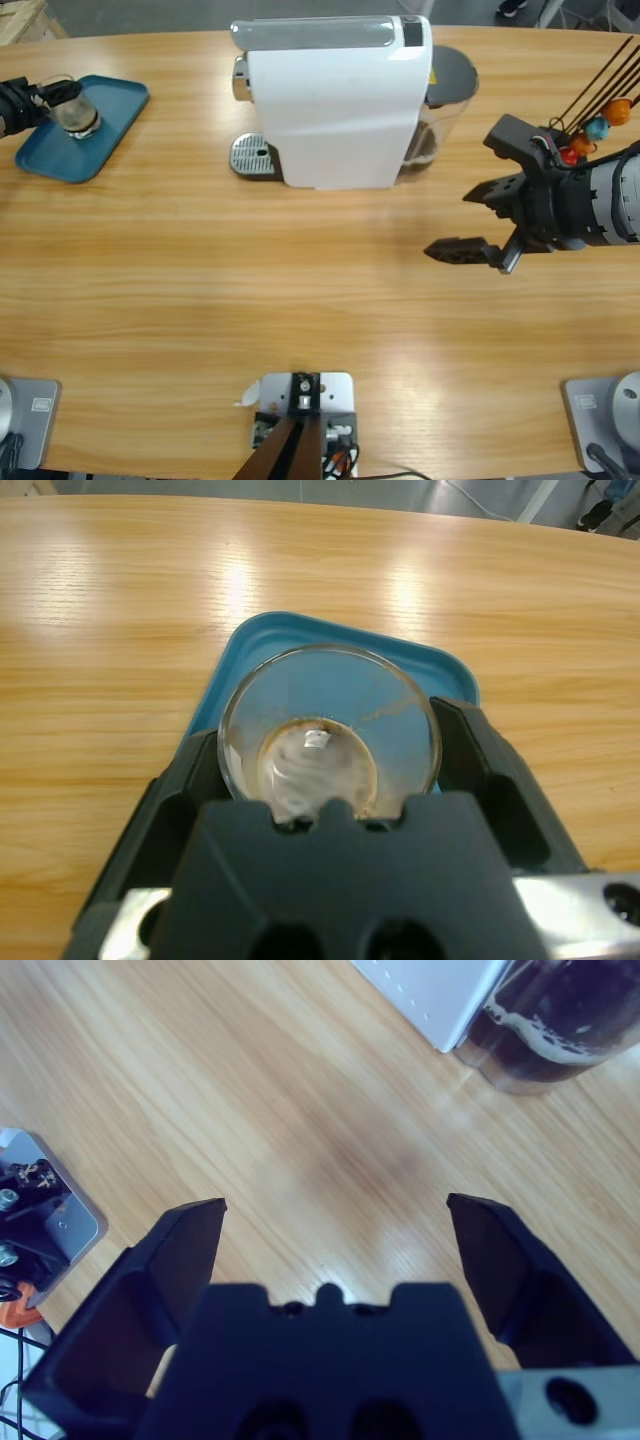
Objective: Pour coffee
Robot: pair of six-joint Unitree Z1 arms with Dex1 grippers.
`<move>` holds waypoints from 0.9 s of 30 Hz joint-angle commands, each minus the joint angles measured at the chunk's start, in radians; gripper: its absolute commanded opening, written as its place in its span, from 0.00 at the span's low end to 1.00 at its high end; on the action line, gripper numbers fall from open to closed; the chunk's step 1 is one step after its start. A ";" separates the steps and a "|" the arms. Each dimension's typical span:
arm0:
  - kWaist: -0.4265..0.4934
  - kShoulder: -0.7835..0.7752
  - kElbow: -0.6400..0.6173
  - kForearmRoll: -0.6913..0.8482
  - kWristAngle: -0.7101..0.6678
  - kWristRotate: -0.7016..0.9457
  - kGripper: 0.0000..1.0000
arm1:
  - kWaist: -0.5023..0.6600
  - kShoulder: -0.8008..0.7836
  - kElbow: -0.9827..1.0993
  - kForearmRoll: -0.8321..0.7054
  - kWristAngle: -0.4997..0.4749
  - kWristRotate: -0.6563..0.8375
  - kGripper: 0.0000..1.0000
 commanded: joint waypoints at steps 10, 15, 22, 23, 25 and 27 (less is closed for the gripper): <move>-0.081 -0.310 0.122 0.092 -0.001 0.012 1.00 | 0.007 0.031 0.009 0.014 0.015 0.015 1.00; -0.220 -0.625 -0.005 0.485 -0.009 0.026 1.00 | 0.007 0.024 0.009 0.014 0.014 0.015 1.00; -0.472 -0.751 -0.317 1.162 -0.116 0.124 0.99 | 0.007 0.007 0.012 0.013 0.014 0.014 1.00; -0.517 -0.740 -0.376 1.288 -0.116 0.157 0.99 | 0.007 0.006 0.011 0.014 0.012 0.014 1.00; -0.594 -0.736 -0.422 1.431 -0.111 0.189 0.99 | 0.007 0.006 0.010 0.014 0.011 0.013 1.00; -0.695 -0.737 -0.425 1.516 -0.097 0.187 0.93 | 0.007 0.007 0.009 0.016 0.008 0.012 1.00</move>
